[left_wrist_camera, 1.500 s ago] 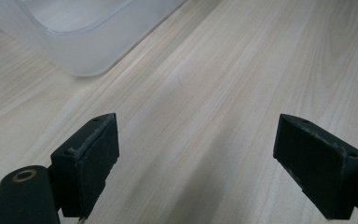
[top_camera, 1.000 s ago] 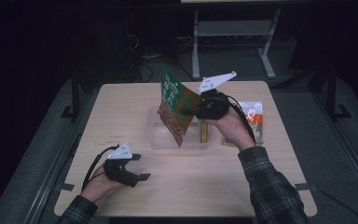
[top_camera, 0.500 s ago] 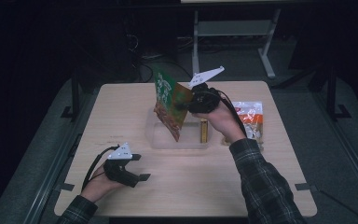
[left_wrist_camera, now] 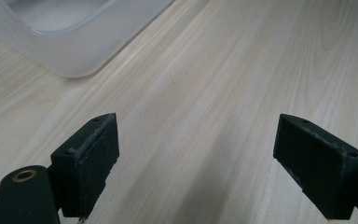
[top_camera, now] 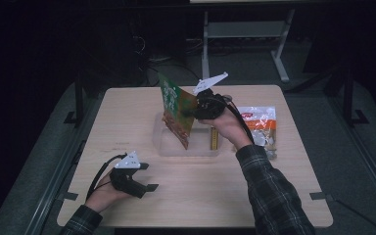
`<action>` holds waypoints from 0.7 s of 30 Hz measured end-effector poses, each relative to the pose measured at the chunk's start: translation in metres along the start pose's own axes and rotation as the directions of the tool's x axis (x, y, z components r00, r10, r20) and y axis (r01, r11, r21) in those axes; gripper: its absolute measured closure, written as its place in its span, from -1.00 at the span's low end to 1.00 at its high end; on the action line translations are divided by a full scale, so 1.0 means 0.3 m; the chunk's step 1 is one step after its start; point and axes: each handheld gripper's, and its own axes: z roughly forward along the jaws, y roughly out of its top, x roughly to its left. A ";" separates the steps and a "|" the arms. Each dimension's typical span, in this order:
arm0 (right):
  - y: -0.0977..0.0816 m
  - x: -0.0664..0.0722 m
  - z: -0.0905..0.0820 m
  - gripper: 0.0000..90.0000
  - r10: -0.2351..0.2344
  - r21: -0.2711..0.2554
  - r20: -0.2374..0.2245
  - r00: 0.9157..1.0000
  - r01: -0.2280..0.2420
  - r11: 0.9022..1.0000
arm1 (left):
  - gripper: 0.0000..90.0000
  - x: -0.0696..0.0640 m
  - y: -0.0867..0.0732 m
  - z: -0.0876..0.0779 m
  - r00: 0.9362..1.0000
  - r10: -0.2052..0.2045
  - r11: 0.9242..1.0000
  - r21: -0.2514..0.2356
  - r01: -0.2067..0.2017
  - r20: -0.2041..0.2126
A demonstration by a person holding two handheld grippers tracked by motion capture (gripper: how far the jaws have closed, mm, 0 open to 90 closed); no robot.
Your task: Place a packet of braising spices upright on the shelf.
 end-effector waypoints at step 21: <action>-0.058 -0.001 0.081 0.97 0.024 0.043 -0.023 0.999 -0.023 0.999 | -0.68 0.011 -0.001 0.017 0.999 0.005 0.999 0.031 -0.006 0.045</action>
